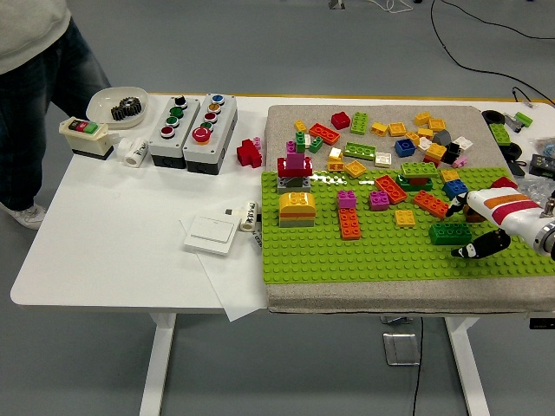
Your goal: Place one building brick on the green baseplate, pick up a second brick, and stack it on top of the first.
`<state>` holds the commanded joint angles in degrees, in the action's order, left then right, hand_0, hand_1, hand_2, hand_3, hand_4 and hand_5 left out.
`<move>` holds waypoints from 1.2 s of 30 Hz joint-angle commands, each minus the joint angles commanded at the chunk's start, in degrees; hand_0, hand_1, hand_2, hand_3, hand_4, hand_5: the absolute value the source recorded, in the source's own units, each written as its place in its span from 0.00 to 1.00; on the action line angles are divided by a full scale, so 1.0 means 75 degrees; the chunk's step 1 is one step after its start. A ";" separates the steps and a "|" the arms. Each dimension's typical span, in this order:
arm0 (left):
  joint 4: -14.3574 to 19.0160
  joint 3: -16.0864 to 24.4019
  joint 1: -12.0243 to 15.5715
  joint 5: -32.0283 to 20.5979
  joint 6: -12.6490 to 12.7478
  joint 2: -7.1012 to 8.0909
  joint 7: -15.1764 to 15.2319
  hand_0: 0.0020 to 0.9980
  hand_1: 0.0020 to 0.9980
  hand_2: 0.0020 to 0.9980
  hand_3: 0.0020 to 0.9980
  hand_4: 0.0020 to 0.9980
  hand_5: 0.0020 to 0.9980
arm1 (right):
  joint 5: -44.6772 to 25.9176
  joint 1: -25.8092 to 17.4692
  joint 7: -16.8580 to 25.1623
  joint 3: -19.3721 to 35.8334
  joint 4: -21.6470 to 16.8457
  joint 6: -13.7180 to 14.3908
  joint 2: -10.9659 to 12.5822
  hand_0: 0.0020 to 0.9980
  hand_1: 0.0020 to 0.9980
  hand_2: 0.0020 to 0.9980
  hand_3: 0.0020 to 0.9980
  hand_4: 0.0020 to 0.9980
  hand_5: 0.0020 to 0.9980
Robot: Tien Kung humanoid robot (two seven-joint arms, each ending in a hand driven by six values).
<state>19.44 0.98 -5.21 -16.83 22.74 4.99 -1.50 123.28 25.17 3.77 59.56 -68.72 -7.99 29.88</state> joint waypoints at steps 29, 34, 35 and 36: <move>0.0015 0.0193 -0.0016 0.0361 0.0044 0.0027 -0.0155 0.83 0.80 0.78 0.60 0.68 0.69 | -0.0017 0.0100 -0.0076 0.0039 0.0654 -0.0017 -0.0373 0.50 0.60 0.66 0.57 0.91 0.45; 0.0012 0.0248 -0.0007 0.0453 0.0050 0.0029 -0.0193 0.83 0.80 0.78 0.60 0.68 0.69 | -0.0026 0.0077 -0.0064 0.0040 0.0669 0.0010 -0.0374 0.51 0.60 0.66 0.57 0.91 0.45; 0.0011 0.0251 -0.0002 0.0459 0.0050 0.0031 -0.0195 0.83 0.80 0.78 0.60 0.68 0.69 | -0.0022 0.0081 -0.0061 0.0028 0.0686 0.0014 -0.0379 0.51 0.60 0.66 0.57 0.91 0.45; 0.0011 0.0252 0.0000 0.0462 0.0049 0.0031 -0.0196 0.83 0.80 0.78 0.60 0.68 0.69 | -0.0020 0.0083 -0.0060 0.0024 0.0692 0.0015 -0.0381 0.50 0.60 0.66 0.57 0.91 0.45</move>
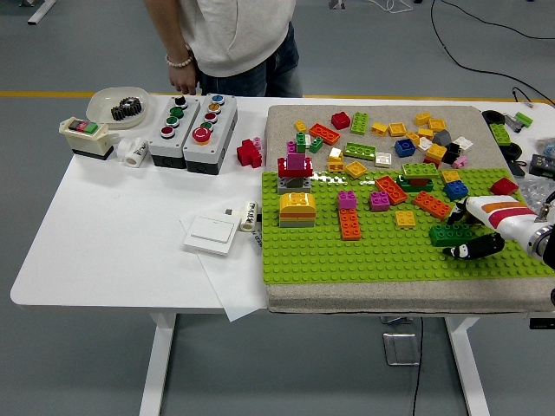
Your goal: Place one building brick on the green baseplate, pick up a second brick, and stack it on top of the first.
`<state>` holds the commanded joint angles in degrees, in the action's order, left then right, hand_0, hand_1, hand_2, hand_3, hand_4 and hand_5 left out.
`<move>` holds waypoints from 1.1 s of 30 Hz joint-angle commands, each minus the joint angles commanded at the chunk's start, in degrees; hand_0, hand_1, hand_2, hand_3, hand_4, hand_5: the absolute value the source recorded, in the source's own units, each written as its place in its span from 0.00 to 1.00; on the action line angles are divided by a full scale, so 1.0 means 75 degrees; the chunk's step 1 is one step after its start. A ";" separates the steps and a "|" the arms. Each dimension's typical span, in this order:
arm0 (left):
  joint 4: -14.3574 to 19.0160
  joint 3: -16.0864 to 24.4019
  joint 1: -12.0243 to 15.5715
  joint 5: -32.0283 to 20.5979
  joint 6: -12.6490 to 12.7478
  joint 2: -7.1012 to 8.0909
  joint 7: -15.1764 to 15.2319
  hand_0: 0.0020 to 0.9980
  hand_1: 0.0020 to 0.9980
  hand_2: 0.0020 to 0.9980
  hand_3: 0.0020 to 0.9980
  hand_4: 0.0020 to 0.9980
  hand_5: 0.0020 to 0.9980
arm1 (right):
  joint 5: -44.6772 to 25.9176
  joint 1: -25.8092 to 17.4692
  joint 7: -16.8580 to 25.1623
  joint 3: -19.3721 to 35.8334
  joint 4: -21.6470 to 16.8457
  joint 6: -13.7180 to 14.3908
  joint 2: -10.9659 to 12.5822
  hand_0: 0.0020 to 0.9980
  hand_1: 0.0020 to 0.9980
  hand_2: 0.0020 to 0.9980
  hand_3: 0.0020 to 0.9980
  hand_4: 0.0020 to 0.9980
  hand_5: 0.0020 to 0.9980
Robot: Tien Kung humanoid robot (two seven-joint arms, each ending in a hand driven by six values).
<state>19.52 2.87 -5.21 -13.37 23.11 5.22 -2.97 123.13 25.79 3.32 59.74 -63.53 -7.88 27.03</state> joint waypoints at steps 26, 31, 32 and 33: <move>0.0007 -0.0007 -0.0044 -0.0002 -0.0002 -0.0006 0.0009 0.83 0.80 0.78 0.60 0.68 0.68 | 0.0038 0.0068 0.0138 0.0010 0.0560 0.0595 -0.0173 0.38 0.50 0.56 0.50 0.72 0.51; 0.0007 -0.0014 -0.0048 -0.0018 -0.0003 -0.0008 0.0014 0.83 0.80 0.78 0.60 0.68 0.68 | 0.0083 0.0077 0.0162 0.0005 0.0596 0.0636 -0.0188 0.34 0.48 0.54 0.49 0.69 0.52; 0.0005 -0.0015 -0.0050 -0.0018 -0.0003 -0.0008 0.0013 0.83 0.80 0.78 0.60 0.68 0.68 | 0.0069 0.0075 0.0170 0.0011 0.0598 0.0618 -0.0187 0.34 0.48 0.54 0.49 0.69 0.52; 0.0005 -0.0015 -0.0050 -0.0018 -0.0003 -0.0009 0.0012 0.83 0.80 0.78 0.60 0.68 0.68 | 0.0061 0.0073 0.0174 0.0014 0.0599 0.0609 -0.0187 0.34 0.48 0.54 0.49 0.69 0.52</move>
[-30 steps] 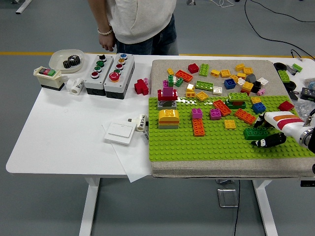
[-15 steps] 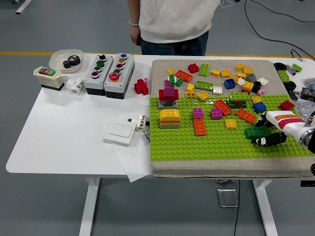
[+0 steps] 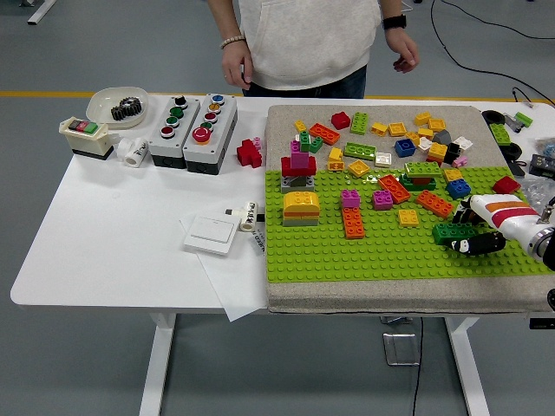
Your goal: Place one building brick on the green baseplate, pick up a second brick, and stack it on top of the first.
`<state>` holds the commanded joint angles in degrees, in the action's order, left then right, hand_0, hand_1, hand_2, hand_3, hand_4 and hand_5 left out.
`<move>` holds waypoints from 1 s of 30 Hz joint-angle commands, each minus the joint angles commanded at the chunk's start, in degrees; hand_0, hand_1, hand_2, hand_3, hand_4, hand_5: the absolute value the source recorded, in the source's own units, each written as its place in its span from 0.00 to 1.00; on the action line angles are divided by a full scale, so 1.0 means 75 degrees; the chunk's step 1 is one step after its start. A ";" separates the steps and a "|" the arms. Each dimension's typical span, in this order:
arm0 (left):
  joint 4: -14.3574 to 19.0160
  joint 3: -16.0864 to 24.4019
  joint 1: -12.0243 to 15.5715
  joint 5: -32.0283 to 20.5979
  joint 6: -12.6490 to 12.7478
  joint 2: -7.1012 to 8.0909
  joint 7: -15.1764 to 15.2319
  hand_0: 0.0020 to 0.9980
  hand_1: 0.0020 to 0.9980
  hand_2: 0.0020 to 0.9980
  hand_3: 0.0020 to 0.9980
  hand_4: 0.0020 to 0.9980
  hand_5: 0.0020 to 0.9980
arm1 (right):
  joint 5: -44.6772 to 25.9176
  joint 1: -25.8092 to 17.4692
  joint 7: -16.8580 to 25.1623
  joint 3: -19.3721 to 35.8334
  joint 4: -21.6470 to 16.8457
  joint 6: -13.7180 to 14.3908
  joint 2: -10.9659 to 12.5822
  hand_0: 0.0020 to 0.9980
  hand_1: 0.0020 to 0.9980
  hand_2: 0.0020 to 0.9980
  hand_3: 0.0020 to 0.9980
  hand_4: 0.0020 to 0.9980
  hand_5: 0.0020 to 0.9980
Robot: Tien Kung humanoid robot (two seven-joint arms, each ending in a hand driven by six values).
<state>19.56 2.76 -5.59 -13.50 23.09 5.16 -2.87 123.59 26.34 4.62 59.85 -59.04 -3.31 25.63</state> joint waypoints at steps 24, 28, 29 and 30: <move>-0.0014 -0.0039 -0.0023 -0.0095 -0.0008 -0.0002 0.0038 0.83 0.80 0.78 0.60 0.68 0.68 | -0.0244 -0.0071 0.0188 0.0017 -0.0435 -0.0077 0.0228 0.31 0.46 0.52 0.49 0.70 0.53; -0.0017 -0.0039 -0.0024 -0.0102 -0.0009 -0.0003 0.0040 0.83 0.80 0.78 0.60 0.68 0.68 | -0.0259 -0.0131 0.0194 0.0017 -0.0537 -0.0079 0.0269 0.33 0.46 0.52 0.49 0.68 0.52; -0.0020 -0.0035 -0.0024 -0.0099 -0.0010 -0.0003 0.0037 0.83 0.80 0.78 0.60 0.68 0.68 | -0.0274 -0.0163 0.0198 -0.0009 -0.0623 -0.0079 0.0306 0.33 0.46 0.52 0.49 0.68 0.52; -0.0021 -0.0035 -0.0024 -0.0099 -0.0010 -0.0003 0.0036 0.83 0.80 0.78 0.60 0.68 0.68 | -0.0277 -0.0176 0.0200 -0.0023 -0.0661 -0.0078 0.0323 0.33 0.46 0.52 0.49 0.68 0.52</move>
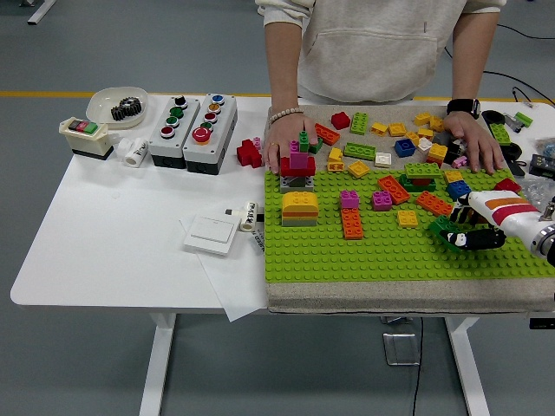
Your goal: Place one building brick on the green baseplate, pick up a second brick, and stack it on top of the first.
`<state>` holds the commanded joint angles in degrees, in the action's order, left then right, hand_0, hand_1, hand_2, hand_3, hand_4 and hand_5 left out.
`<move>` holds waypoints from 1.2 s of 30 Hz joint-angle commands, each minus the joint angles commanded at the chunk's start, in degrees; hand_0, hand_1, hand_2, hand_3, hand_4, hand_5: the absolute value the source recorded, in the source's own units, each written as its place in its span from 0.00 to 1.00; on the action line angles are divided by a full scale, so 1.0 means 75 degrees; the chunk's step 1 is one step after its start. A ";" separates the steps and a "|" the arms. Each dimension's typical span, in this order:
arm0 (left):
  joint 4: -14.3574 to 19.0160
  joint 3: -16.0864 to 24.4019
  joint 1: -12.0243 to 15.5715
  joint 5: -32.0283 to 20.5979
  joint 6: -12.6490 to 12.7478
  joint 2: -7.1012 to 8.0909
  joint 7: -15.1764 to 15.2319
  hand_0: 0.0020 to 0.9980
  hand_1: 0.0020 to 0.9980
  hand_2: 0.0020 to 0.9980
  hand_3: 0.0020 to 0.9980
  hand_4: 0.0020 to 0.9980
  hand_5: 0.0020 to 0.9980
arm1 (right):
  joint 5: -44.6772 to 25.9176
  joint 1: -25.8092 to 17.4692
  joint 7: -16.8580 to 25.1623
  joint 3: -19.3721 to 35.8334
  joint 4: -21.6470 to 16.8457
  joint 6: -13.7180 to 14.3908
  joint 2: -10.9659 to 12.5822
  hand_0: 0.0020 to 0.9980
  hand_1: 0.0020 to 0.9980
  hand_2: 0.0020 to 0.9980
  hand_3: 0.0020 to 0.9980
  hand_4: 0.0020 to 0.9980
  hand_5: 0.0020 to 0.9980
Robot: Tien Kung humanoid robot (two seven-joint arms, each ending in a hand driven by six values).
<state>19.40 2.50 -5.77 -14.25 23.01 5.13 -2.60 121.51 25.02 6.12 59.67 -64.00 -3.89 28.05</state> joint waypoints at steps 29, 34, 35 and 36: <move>-0.0001 0.0211 0.0065 0.0414 0.0034 0.0013 -0.0164 0.83 0.80 0.78 0.60 0.68 0.68 | 0.0255 -0.0270 0.0262 -0.0967 -0.1117 0.0323 0.0377 0.33 0.46 0.52 0.49 0.68 0.50; 0.0000 0.0242 0.0068 0.0472 0.0037 0.0017 -0.0181 0.83 0.80 0.78 0.60 0.68 0.68 | 0.0271 -0.0294 0.0287 -0.1049 -0.1225 0.0378 0.0401 0.33 0.46 0.52 0.50 0.69 0.49; 0.0001 0.0243 0.0067 0.0475 0.0037 0.0019 -0.0180 0.83 0.80 0.78 0.60 0.68 0.68 | 0.0269 -0.0301 0.0292 -0.1063 -0.1245 0.0384 0.0404 0.33 0.46 0.52 0.50 0.69 0.49; 0.0001 0.0243 0.0062 0.0478 0.0036 0.0019 -0.0180 0.83 0.80 0.78 0.60 0.68 0.68 | 0.0267 -0.0307 0.0295 -0.1070 -0.1270 0.0389 0.0406 0.33 0.46 0.52 0.50 0.69 0.49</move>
<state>19.41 4.32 -5.30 -10.66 23.28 5.28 -3.95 123.52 22.72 8.33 51.65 -73.52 -0.98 31.09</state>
